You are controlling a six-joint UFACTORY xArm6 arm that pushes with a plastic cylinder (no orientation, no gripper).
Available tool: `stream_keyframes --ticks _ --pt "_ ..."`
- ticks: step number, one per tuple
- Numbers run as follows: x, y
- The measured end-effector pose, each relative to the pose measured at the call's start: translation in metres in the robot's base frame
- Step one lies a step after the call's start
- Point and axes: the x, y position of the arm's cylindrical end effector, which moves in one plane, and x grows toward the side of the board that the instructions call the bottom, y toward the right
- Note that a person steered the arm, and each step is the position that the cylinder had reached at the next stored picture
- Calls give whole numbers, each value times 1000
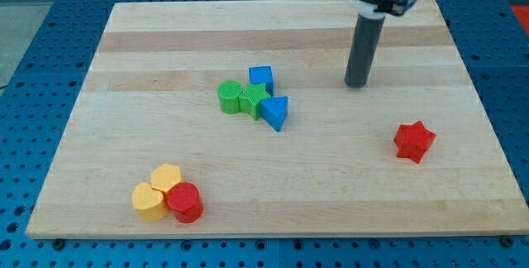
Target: Move the yellow hexagon towards the top center
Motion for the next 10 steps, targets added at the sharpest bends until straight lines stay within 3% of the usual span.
stream_keyframes --ticks 1,3,10 --pt "-34 -14" --pt "-43 -40" --pt "-68 -41"
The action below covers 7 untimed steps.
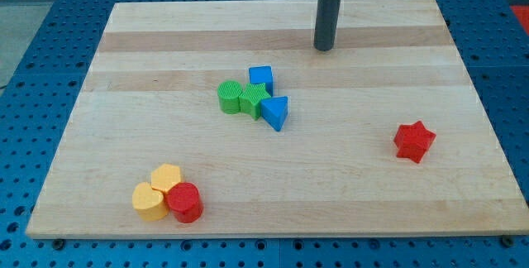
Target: Move the yellow hexagon towards the top center
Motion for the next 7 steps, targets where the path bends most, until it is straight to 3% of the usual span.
stream_keyframes --ticks 3,5,7 --pt "-8 -7" --pt "91 -87" --pt "125 -122"
